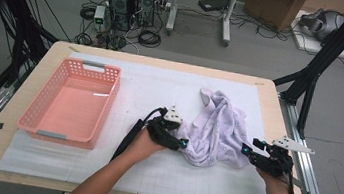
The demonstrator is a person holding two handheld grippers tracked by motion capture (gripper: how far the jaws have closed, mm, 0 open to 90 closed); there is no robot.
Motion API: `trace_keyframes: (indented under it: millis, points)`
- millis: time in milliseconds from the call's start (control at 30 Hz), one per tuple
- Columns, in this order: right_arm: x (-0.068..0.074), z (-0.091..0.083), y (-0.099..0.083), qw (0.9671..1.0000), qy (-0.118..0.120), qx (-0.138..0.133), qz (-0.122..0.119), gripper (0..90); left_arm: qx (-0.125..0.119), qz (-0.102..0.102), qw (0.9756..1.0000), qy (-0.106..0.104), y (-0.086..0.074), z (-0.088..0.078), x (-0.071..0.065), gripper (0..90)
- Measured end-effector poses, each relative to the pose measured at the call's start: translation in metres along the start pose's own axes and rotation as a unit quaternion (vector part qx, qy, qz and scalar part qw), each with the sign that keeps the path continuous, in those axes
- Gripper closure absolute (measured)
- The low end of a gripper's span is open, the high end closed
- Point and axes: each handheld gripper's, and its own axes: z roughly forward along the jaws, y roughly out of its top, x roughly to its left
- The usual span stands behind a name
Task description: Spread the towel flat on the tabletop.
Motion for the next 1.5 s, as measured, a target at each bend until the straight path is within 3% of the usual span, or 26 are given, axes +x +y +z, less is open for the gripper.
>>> trace_keyframes:
  millis: [67, 167, 233, 267, 333, 433, 500, 633, 700, 800, 900, 1000, 1133, 1200, 1233, 1267, 1300, 1367, 1500]
  points:
    - [-0.001, 0.001, -0.002, 1.0000, 0.005, -0.002, 0.005, 43.1, 0.009, 0.008, 0.9999, 0.009, 0.001, 0.007, -0.002, 38.7]
    - [0.000, 0.002, -0.002, 1.0000, 0.008, -0.003, 0.002, 43.1, 0.019, 0.006, 0.9998, 0.007, 0.002, 0.010, 0.001, 65.8]
    - [0.002, 0.004, -0.003, 1.0000, 0.009, 0.000, -0.003, 43.1, 0.003, -0.010, 0.9999, 0.000, 0.003, 0.007, 0.007, 78.2]
    - [0.002, 0.004, -0.003, 0.9999, 0.009, 0.001, -0.005, 43.2, -0.016, -0.031, 0.9993, -0.010, 0.003, 0.002, 0.012, 79.2]
    - [0.002, 0.004, -0.004, 0.9999, 0.011, 0.002, -0.004, 43.3, -0.040, -0.051, 0.9978, -0.012, 0.004, -0.004, 0.019, 80.3]
    - [0.002, 0.005, -0.003, 0.9999, 0.011, 0.002, 0.001, 43.3, -0.064, -0.075, 0.9951, 0.002, 0.003, -0.018, 0.031, 81.3]
    - [0.003, 0.006, -0.003, 0.9999, 0.011, 0.002, -0.001, 43.2, -0.072, -0.079, 0.9942, 0.015, 0.004, -0.025, 0.038, 82.2]
    - [0.005, 0.009, -0.003, 0.9999, 0.013, 0.004, 0.000, 44.0, -0.111, -0.106, 0.9873, 0.042, 0.003, -0.037, 0.050, 82.8]
    - [0.008, 0.009, -0.002, 0.9999, 0.014, 0.004, -0.001, 44.6, -0.105, -0.107, 0.9869, 0.059, 0.001, -0.039, 0.054, 82.9]
    - [0.012, 0.009, 0.000, 0.9996, 0.026, 0.001, -0.006, 48.5, -0.109, -0.121, 0.9845, 0.065, -0.001, -0.040, 0.059, 83.0]
    - [0.021, 0.016, 0.000, 0.9986, 0.045, 0.008, -0.025, 48.8, -0.103, -0.117, 0.9853, 0.071, -0.001, -0.039, 0.060, 83.0]
    - [0.031, 0.029, -0.001, 0.9967, 0.065, 0.027, -0.040, 47.0, -0.096, -0.115, 0.9856, 0.078, -0.002, -0.038, 0.060, 83.0]
    - [0.048, 0.052, -0.009, 0.9912, 0.071, 0.076, -0.082, 47.3, -0.086, -0.117, 0.9860, 0.083, -0.004, -0.040, 0.062, 83.2]
    - [0.051, 0.058, -0.012, 0.9880, 0.062, 0.099, -0.101, 53.6, -0.082, -0.119, 0.9860, 0.083, -0.005, -0.042, 0.063, 83.3]
    - [0.052, 0.059, -0.014, 0.9873, 0.064, 0.100, -0.106, 61.5, -0.080, -0.121, 0.9858, 0.085, -0.006, -0.043, 0.064, 83.3]
    - [0.051, 0.058, -0.014, 0.9863, 0.073, 0.101, -0.108, 75.7, -0.080, -0.122, 0.9855, 0.086, -0.007, -0.044, 0.065, 83.4]
    - [0.051, 0.056, -0.012, 0.9860, 0.071, 0.100, -0.113, 80.0, -0.080, -0.126, 0.9852, 0.085, -0.008, -0.045, 0.066, 83.3]
    - [0.049, 0.053, -0.005, 0.9877, 0.065, 0.081, -0.117, 81.8, -0.079, -0.129, 0.9845, 0.090, -0.009, -0.046, 0.068, 83.3]
    - [0.038, 0.057, 0.020, 0.9938, 0.054, 0.037, -0.090, 82.0, -0.089, -0.138, 0.9816, 0.097, -0.013, -0.050, 0.073, 83.3]
